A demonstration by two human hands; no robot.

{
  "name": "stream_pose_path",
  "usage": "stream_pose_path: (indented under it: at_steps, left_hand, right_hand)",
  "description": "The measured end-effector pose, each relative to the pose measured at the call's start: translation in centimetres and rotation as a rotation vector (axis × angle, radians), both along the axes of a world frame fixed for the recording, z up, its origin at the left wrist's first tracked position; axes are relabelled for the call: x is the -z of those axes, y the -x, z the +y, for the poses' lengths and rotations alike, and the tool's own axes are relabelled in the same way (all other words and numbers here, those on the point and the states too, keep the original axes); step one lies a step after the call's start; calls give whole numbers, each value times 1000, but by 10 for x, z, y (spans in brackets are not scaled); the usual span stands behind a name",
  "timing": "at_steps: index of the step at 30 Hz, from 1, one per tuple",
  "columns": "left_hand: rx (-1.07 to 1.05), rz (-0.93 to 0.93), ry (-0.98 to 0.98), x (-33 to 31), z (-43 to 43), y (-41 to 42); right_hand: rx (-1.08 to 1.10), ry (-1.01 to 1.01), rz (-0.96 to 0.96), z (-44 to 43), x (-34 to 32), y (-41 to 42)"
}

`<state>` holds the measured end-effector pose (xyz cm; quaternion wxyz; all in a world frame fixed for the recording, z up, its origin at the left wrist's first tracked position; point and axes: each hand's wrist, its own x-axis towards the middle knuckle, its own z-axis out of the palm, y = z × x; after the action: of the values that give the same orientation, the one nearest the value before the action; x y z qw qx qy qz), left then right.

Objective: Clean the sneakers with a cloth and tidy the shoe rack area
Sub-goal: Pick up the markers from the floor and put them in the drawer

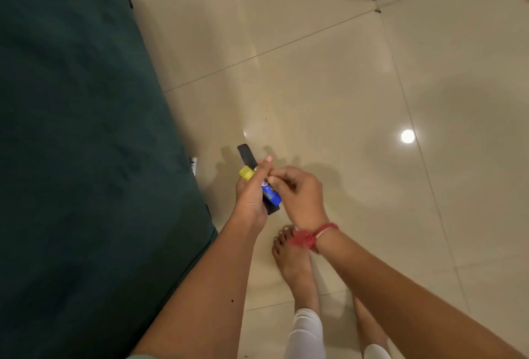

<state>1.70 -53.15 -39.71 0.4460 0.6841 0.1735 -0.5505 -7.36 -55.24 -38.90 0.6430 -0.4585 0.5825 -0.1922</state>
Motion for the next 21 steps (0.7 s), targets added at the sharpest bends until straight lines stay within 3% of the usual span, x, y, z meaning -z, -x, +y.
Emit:
stream_pose_path:
  at_steps: [6,10,14,18,21]
  left_hand:
    - [-175,-60,15,10,18,-9]
    - [-279,10,42,28,50,-16]
    - [-318,40,9,48,80,-19]
    - [-368,54,11,64,101,-25]
    - [-372,56,-16,71,109,-29]
  right_hand:
    - [-55,143,148,3,9,0]
    - [-125,270,276,-27,53,-9]
    - [-529,429,295,-50,97,-45]
    - [-1056,760,199,-50,128,-107]
    - [-1322,973,158,-41,141,-154]
